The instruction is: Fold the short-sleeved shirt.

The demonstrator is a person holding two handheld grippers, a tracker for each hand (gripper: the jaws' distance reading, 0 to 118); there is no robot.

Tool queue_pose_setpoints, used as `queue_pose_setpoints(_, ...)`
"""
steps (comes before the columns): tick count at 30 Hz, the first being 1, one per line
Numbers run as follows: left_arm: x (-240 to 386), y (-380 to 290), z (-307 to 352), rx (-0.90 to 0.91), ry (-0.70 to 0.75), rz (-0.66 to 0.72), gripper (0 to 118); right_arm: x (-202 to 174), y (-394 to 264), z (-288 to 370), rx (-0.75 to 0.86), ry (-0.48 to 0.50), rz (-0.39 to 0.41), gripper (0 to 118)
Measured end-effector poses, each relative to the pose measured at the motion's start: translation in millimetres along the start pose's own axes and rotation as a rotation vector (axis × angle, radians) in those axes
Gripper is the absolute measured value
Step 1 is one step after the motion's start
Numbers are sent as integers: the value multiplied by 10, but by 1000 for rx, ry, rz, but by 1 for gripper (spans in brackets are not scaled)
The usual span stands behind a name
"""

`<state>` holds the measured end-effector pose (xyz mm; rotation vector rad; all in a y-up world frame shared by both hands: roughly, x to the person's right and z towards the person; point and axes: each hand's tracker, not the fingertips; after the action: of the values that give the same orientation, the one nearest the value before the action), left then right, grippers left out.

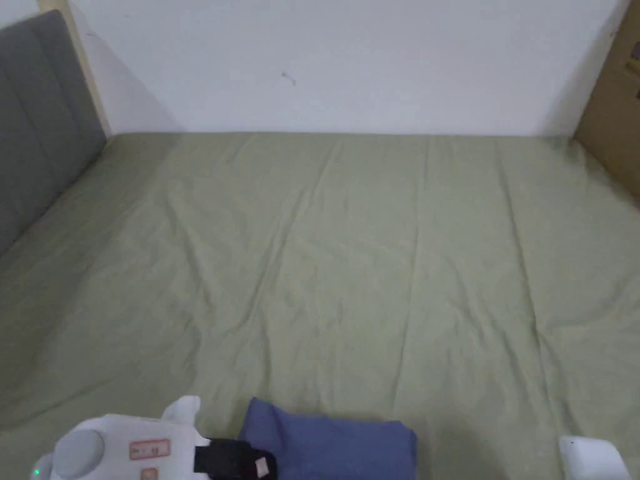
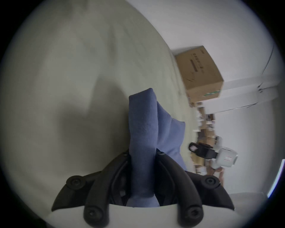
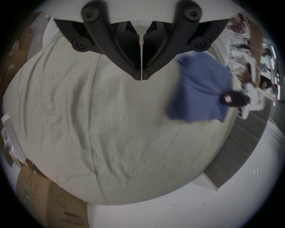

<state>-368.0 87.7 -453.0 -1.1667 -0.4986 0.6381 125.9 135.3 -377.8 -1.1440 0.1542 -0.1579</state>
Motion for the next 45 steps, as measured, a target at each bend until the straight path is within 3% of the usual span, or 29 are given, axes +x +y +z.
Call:
queue_pose_setpoints(6, -650, 664, 1178, 18, 682, -132, 20, 47, -139, -155, -60, 3, -49, 1)
queue_pose_setpoints(9, -1006, 868, 1330, -19, 838, -149, 21, 72, -213, -239, -92, -5, -70, 1)
queue_pose_setpoints(12, -1055, 929, 1343, -18, 783, -105, 29, 67, -235, -247, -106, -14, -75, 1)
queue_pose_setpoints(14, -969, 897, 1311, -34, 834, -232, 30, 73, -227, -214, -103, -15, -77, 1)
queue_pose_setpoints(16, -931, 879, 1304, -59, 823, -241, 36, 85, -206, -201, -101, -15, -78, 1)
queue_pose_setpoints(17, -874, 855, 1325, -48, 826, -230, 47, 86, -197, -204, -101, -23, -75, 1)
queue_pose_setpoints(19, -795, 798, 1418, 10, 861, -227, 85, 89, -192, -203, -95, -34, -79, 1)
queue_pose_setpoints(20, -733, 766, 1491, 46, 843, -226, 92, 97, -189, -201, -95, -28, -81, 1)
queue_pose_setpoints(25, -280, 617, 2003, 305, 688, -138, 93, 40, -203, -144, -81, -6, -46, 1)
queue_pose_setpoints(28, 126, 439, 2234, 497, 522, -95, 93, 7, -207, -76, -54, 14, -42, 1)
queue_pose_setpoints(29, 292, 335, 2271, 539, 431, -84, 90, -4, -206, -26, -32, 43, -52, 1)
queue_pose_setpoints(30, 447, 244, 2257, 567, 359, -89, 76, -14, -197, 24, -19, 70, -52, 1)
queue_pose_setpoints(31, 602, 148, 2232, 582, 324, -108, 55, -27, -188, 72, -6, 80, -48, 1)
queue_pose_setpoints(33, 1002, -110, 2075, 623, 354, -168, 0, -80, -159, 218, 47, 100, -35, 1)
queue_pose_setpoints(39, 1971, -878, 1481, 694, 394, -318, 0, -231, -72, 772, 246, 209, -16, 1)
queue_pose_setpoints(45, 2495, -1287, 1192, 790, 483, -368, 0, -383, -51, 1250, 421, 187, 58, 1)
